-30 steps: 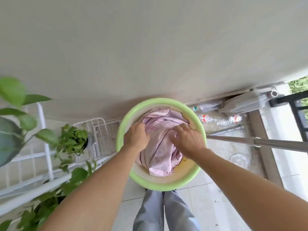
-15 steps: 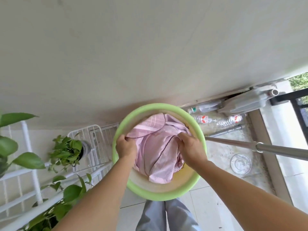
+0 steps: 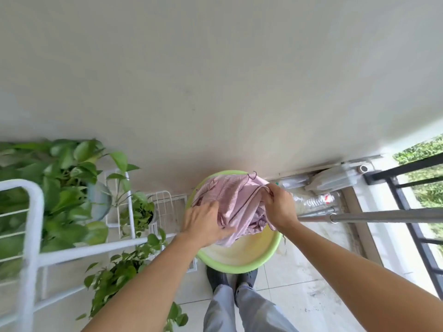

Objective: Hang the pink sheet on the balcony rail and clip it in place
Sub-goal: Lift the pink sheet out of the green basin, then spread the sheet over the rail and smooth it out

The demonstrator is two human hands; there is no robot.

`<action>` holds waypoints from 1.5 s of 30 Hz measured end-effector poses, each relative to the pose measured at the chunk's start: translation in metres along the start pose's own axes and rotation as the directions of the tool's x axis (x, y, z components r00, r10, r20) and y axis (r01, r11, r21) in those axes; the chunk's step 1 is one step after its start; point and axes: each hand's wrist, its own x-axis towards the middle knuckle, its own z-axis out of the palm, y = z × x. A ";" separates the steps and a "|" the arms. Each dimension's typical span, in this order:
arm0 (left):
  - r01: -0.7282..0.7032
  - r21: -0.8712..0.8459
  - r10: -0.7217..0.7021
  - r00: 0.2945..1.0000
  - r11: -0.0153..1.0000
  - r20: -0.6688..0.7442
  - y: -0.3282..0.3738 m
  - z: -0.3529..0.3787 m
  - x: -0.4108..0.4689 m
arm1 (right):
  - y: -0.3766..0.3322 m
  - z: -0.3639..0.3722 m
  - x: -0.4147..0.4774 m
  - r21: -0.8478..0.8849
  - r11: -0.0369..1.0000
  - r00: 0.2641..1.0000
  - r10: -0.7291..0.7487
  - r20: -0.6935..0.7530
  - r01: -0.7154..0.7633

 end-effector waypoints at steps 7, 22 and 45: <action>0.050 0.038 -0.045 0.991 0.998 -0.129 0.021 -0.045 -0.040 | -0.084 -0.056 -0.052 0.287 0.929 0.972 -0.225 -0.068 0.236; -0.030 -0.454 -0.154 0.919 0.890 -0.363 0.024 -0.114 -0.115 | -0.219 -0.181 -0.203 0.571 0.631 0.851 -0.407 -0.332 0.525; -0.520 0.435 0.589 0.171 0.735 -0.790 0.096 -0.398 -0.249 | -0.237 -0.279 -0.222 0.062 0.924 0.908 -0.355 -0.223 0.376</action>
